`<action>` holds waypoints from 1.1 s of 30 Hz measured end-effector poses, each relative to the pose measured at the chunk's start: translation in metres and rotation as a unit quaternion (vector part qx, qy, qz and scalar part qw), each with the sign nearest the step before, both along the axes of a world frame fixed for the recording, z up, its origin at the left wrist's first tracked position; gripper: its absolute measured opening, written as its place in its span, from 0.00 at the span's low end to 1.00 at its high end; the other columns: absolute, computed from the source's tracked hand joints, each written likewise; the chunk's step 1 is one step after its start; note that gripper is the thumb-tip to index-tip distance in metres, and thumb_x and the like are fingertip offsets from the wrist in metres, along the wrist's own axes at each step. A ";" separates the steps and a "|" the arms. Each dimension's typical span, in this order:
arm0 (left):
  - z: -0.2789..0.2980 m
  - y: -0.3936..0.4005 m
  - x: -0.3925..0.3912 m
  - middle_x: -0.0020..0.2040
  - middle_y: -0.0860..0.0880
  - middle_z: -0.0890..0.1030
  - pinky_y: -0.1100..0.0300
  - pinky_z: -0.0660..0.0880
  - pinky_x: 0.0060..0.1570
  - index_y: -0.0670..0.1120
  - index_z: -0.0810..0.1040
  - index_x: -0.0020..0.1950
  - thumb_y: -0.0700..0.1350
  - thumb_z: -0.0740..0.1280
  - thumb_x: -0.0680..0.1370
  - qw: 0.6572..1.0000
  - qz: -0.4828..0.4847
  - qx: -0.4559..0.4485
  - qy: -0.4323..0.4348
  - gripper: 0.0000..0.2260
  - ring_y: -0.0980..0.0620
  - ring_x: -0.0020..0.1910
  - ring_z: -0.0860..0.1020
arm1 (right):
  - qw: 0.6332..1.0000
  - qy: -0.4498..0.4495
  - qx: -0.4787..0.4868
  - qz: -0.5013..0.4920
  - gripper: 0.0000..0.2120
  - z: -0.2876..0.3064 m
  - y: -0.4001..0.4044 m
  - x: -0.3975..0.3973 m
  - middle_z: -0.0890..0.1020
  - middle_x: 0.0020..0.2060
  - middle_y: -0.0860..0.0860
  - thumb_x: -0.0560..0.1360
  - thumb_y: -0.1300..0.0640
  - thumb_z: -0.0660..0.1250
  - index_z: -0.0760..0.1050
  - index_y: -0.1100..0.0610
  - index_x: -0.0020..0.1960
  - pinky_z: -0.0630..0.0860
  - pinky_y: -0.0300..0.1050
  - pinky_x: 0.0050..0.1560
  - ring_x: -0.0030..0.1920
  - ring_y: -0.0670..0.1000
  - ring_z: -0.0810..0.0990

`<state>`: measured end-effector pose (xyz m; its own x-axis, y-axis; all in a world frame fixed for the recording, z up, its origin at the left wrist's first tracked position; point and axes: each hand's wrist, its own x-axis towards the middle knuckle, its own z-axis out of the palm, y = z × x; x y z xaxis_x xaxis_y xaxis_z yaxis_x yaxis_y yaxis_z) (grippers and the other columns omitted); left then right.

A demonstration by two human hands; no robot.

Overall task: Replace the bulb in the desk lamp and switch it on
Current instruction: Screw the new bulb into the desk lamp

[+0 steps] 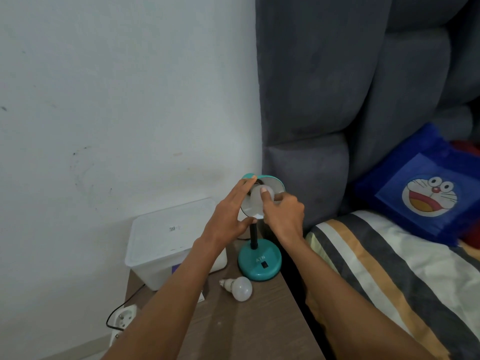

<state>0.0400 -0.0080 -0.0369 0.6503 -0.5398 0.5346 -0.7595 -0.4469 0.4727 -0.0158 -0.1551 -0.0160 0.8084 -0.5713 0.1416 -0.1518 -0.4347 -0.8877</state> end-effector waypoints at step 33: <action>0.002 0.003 -0.001 0.81 0.51 0.65 0.53 0.69 0.75 0.54 0.60 0.82 0.40 0.78 0.73 1.000 0.007 -0.007 0.025 0.43 0.52 0.78 0.68 | 0.998 -0.021 -0.060 0.010 0.11 0.009 -0.001 -0.003 0.85 0.48 0.56 0.79 0.53 0.66 0.81 0.58 0.56 0.73 0.42 0.45 0.50 0.58 0.83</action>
